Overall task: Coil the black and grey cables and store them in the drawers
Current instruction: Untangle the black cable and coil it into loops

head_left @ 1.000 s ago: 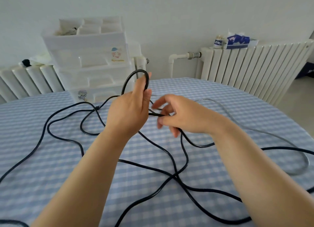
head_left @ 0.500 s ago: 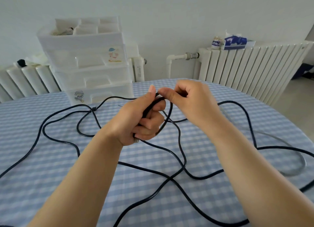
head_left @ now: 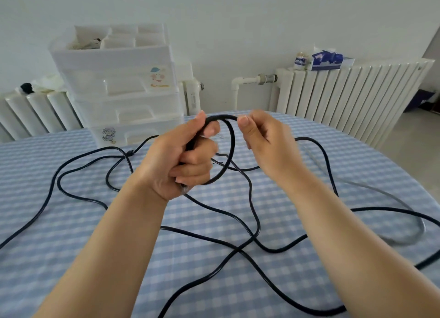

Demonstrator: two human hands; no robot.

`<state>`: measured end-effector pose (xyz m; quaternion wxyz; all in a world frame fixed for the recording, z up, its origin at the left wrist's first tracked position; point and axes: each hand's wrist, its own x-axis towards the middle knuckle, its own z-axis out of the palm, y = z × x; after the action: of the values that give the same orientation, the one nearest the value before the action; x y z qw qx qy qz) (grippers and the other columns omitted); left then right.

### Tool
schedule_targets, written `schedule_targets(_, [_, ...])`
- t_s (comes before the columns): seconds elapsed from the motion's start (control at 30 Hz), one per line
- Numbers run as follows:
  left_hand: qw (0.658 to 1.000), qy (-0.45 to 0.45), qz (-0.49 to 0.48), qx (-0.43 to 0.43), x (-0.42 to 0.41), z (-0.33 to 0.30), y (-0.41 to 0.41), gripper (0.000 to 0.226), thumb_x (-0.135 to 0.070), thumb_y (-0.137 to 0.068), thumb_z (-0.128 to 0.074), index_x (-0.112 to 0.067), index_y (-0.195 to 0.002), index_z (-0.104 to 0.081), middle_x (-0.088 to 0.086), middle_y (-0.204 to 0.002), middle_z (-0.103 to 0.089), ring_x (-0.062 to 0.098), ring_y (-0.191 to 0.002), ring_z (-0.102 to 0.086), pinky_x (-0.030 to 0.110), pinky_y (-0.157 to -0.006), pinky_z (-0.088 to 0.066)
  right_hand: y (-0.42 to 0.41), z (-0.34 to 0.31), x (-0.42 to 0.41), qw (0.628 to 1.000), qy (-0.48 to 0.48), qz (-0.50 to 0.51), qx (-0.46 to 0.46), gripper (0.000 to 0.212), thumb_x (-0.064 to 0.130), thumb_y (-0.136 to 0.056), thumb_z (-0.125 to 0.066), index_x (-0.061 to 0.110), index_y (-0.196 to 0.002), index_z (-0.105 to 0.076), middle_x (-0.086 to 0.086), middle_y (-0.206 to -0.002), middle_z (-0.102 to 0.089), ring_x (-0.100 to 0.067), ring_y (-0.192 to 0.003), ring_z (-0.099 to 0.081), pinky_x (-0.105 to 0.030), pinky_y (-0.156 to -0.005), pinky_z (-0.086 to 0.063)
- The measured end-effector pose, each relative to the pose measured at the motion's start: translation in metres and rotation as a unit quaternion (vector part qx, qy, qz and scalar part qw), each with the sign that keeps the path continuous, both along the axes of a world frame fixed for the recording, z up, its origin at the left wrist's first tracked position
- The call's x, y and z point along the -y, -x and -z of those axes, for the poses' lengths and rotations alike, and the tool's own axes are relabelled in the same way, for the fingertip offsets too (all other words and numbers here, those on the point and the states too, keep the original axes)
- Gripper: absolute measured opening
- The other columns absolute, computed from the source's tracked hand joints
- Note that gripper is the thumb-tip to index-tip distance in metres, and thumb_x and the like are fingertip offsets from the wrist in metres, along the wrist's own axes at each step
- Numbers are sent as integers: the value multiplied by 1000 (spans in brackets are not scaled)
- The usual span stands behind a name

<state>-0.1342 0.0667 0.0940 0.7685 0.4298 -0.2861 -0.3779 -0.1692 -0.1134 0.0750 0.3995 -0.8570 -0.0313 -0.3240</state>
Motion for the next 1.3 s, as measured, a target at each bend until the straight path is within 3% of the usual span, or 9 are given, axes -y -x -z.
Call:
schedule_targets(0.13, [955, 216, 107, -172, -11, 5, -21, 28, -23, -100, -34, -12, -75, -41, 0, -47, -30, 12, -33, -30, 21, -36, -30, -3, -3, 22, 999, 16, -3, -35, 43, 56, -92, -49, 18, -79, -64, -1, -71, -63, -12, -64, -56, -30, -65, -44])
schedule_targets(0.33, [917, 256, -207, -227, -14, -2, -20, 34, -19, -99, -32, -14, -66, -40, -2, -58, -50, 11, -45, -48, 19, -44, -48, -2, 3, 39, 975, 154, 63, -145, 24, 39, -100, -45, 34, -112, -65, 19, -92, -64, -10, -85, -58, -32, -74, -46])
schedule_targets(0.5, [952, 149, -263, -43, 11, -2, -2, 41, -35, -104, -25, -20, -67, -35, -1, -112, -70, 16, -104, -65, 47, -92, -50, 0, 15, 3, 899, 354, 88, -243, 20, 20, -99, -45, 28, -105, -63, 4, -83, -62, -25, -84, -58, -28, -57, -36])
schedule_targets(0.7, [921, -17, -329, 207, 18, 9, 6, 46, -36, -105, -19, -13, -95, -58, -12, -133, -58, 7, -127, -49, 52, -104, -36, 20, 7, -28, 861, 465, 31, -204, 10, 16, -97, -50, 20, -103, -56, 7, -63, -39, -14, -52, -35, -27, -44, -21])
schedule_targets(0.8, [883, -101, -344, 304, 20, 14, 6, 48, -41, -102, -19, -15, -127, -51, -15, -137, -53, -1, -130, -42, 41, -107, -33, 34, -8, -33, 877, 440, -27, -189, 19, 28, -100, -46, 19, -111, -58, 4, -76, -56, -19, -66, -53, -30, -55, -41])
schedule_targets(0.9, [867, -165, -314, 349, 26, 19, 8, 49, -45, -97, -23, -21, -129, -51, -16, -132, -55, -3, -125, -47, 29, -106, -37, 42, -27, -28, 897, 406, -47, -169, 22, 34, -99, -45, 26, -112, -62, 4, -95, -67, -20, -89, -61, -34, -75, -48])
schedule_targets(1.1, [884, -235, -217, 341, 29, 24, 11, 41, -42, -98, -27, -14, -94, -56, -8, -76, -64, 12, -71, -64, 30, -61, -53, 47, -45, -15, 937, 319, -57, -130, 26, 56, -82, -63, 30, -83, -63, 15, -67, -62, -3, -65, -55, -19, -59, -37])
schedule_targets(1.17, [910, -230, -161, 306, 28, 25, 13, 48, -43, -101, -23, -10, -96, -57, 0, -67, -67, 17, -46, -57, 24, -40, -40, 46, -45, -11, 956, 262, -56, -121, 37, 60, -71, -70, 28, -69, -51, 22, -52, -57, 4, -57, -52, -14, -52, -30])
schedule_targets(1.3, [966, -147, -69, 199, 27, 27, 7, 61, -50, -101, -22, 1, -79, -47, 8, -53, -44, 10, -32, -22, 20, -39, -16, 27, -33, 5, 980, 165, -26, -105, 52, 75, -55, -65, 31, -79, -50, 14, -66, -54, -2, -61, -48, -24, -60, -40])
